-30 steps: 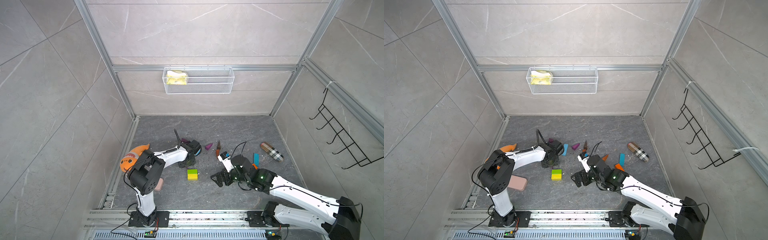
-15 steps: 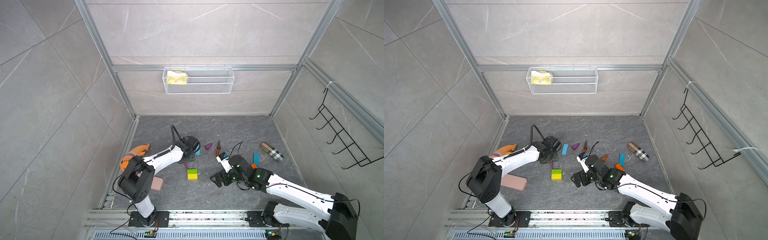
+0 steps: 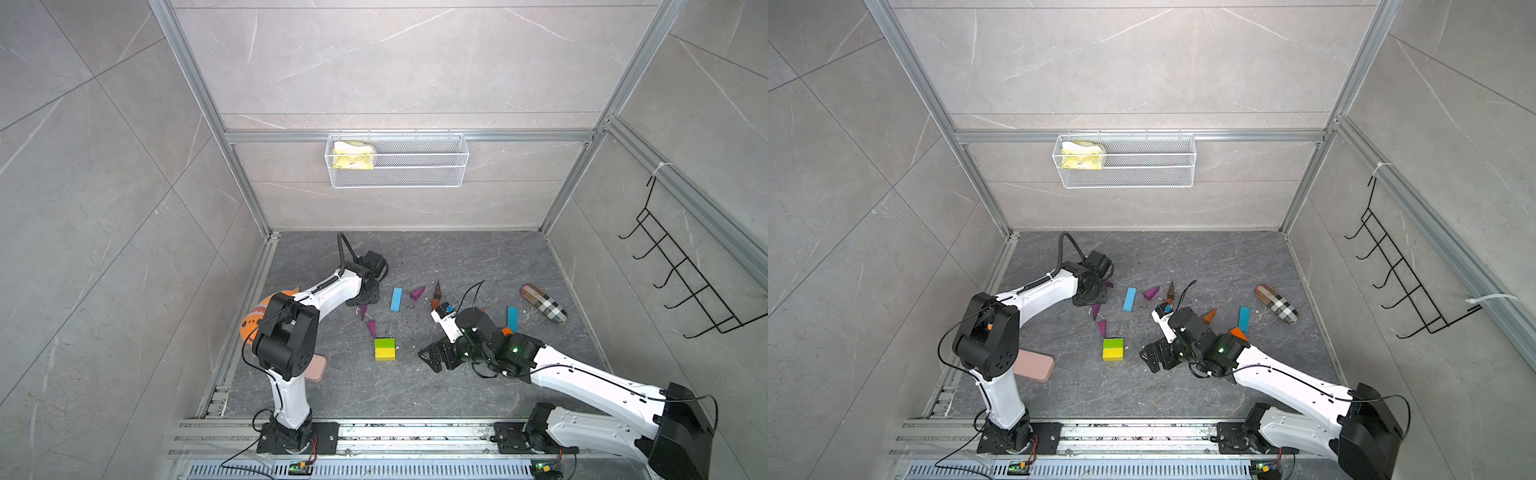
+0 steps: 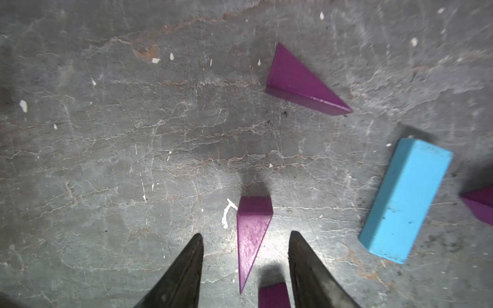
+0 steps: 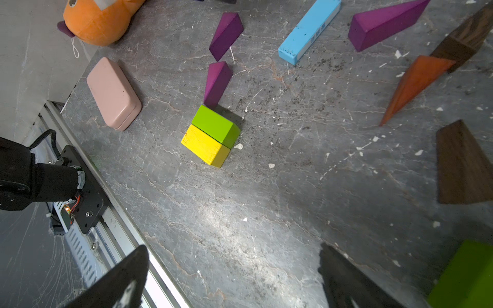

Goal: Assemble a small pinwheel with building blocks
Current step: Pick up the building block from the center of the board.

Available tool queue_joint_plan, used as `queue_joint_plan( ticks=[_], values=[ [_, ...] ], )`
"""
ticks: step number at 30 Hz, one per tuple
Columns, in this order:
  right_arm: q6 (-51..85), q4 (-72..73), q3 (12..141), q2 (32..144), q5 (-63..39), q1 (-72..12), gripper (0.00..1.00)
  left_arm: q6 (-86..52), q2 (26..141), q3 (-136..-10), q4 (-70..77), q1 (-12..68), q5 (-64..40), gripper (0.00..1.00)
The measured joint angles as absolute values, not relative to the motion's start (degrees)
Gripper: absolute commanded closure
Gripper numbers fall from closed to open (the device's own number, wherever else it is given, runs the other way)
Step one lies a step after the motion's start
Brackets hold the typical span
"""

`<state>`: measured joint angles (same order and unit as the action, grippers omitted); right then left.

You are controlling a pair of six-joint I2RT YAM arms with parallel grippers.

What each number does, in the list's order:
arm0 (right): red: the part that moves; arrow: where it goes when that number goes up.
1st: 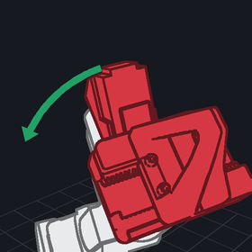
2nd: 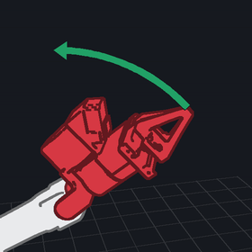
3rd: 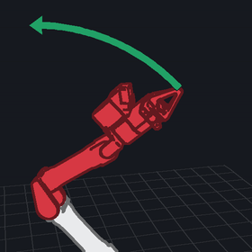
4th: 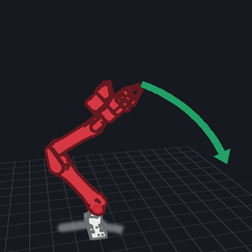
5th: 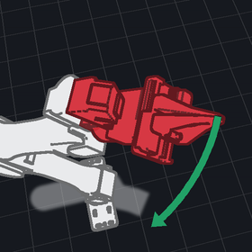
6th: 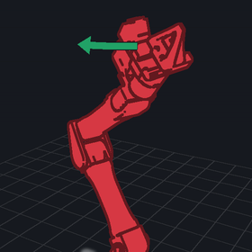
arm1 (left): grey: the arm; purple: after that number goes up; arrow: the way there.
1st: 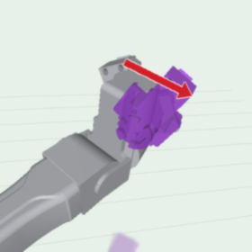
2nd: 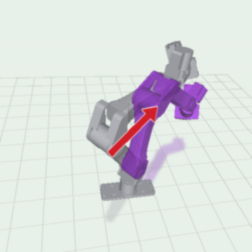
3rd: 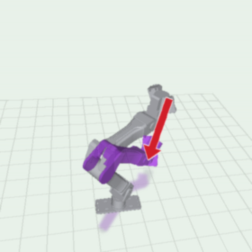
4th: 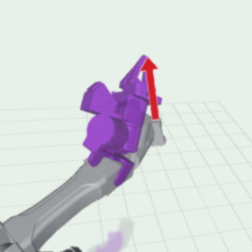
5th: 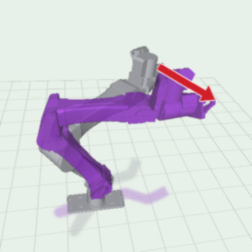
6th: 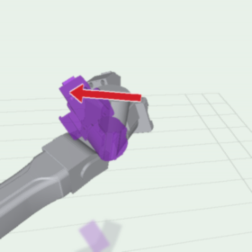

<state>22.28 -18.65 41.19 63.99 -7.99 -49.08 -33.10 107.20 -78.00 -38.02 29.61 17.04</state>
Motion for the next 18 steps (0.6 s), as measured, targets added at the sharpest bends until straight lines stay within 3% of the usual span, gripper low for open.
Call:
queue_joint_plan(
  ticks=[18],
  values=[
    [22.28, -19.14, 42.76, 65.25, -7.97, -49.08, 0.0, -31.22, 110.08, -78.0, -35.7, 28.6, 14.28, 0.51]
  ],
)
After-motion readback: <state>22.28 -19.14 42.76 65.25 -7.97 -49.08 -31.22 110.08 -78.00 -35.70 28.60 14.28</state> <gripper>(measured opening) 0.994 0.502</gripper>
